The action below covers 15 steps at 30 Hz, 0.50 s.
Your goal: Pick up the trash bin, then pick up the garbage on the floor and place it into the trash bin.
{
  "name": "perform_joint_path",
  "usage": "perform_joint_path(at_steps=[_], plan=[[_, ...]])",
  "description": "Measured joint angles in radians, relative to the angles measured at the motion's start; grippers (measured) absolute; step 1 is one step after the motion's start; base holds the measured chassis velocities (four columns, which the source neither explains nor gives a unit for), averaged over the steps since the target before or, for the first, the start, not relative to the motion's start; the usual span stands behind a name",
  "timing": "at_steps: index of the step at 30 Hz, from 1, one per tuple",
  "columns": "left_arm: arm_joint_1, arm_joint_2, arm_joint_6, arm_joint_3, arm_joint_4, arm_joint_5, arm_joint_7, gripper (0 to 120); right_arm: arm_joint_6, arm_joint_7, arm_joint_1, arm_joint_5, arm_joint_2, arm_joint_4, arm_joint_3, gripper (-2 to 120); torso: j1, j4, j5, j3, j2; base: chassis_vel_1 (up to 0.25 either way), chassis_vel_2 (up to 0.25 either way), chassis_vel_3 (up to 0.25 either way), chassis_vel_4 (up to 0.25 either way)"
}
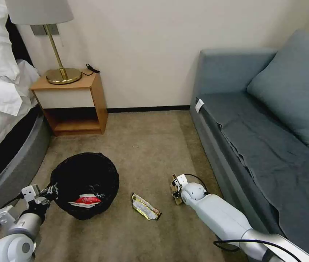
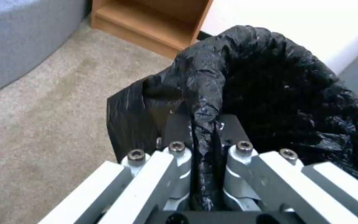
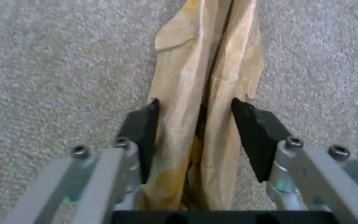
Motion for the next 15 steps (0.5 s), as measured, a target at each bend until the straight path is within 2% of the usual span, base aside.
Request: perform_joint_path(at_steps=[3, 6, 9, 10, 12, 15], plan=[[0.000, 0.000, -0.001, -0.001, 0.002, -0.001, 0.000, 5, 0.005, 0.000, -0.001, -0.003, 0.005, -0.006, 0.003, 30, 0.000, 0.0000, 0.0000, 0.000, 0.000, 0.000, 0.000, 0.000, 0.000], [0.000, 0.001, -0.001, -0.002, 0.003, -0.002, 0.001, 5, 0.008, 0.000, -0.001, -0.006, 0.008, -0.012, 0.006, 23, 0.000, 0.0001, 0.0000, 0.000, 0.000, 0.000, 0.000, 0.000, 0.000], [-0.001, 0.002, -0.001, -0.004, 0.003, -0.004, 0.001, 5, 0.019, 0.001, -0.002, -0.012, 0.013, -0.022, 0.011, 8, 0.000, 0.0001, 0.0000, 0.000, 0.000, 0.000, 0.000, 0.000, 0.000], [-0.001, 0.002, -0.001, -0.004, 0.003, -0.004, 0.001, 5, 0.019, 0.001, -0.002, -0.012, 0.013, -0.022, 0.011, 8, 0.000, 0.0001, 0.0000, 0.000, 0.000, 0.000, 0.000, 0.000, 0.000], [-0.001, 0.003, -0.001, -0.005, 0.003, -0.004, 0.001, 5, 0.024, 0.007, -0.005, -0.013, 0.012, -0.020, 0.017, 0, 0.000, 0.0001, 0.0000, 0.000, 0.000, 0.000, 0.000, 0.000, 0.000], [0.000, 0.002, -0.001, -0.005, 0.003, -0.004, 0.001, 5, 0.025, 0.018, -0.008, -0.008, 0.009, -0.008, 0.023, 0, 0.000, 0.0000, 0.0000, 0.000, 0.000, 0.000, 0.000, 0.000, 0.000]])
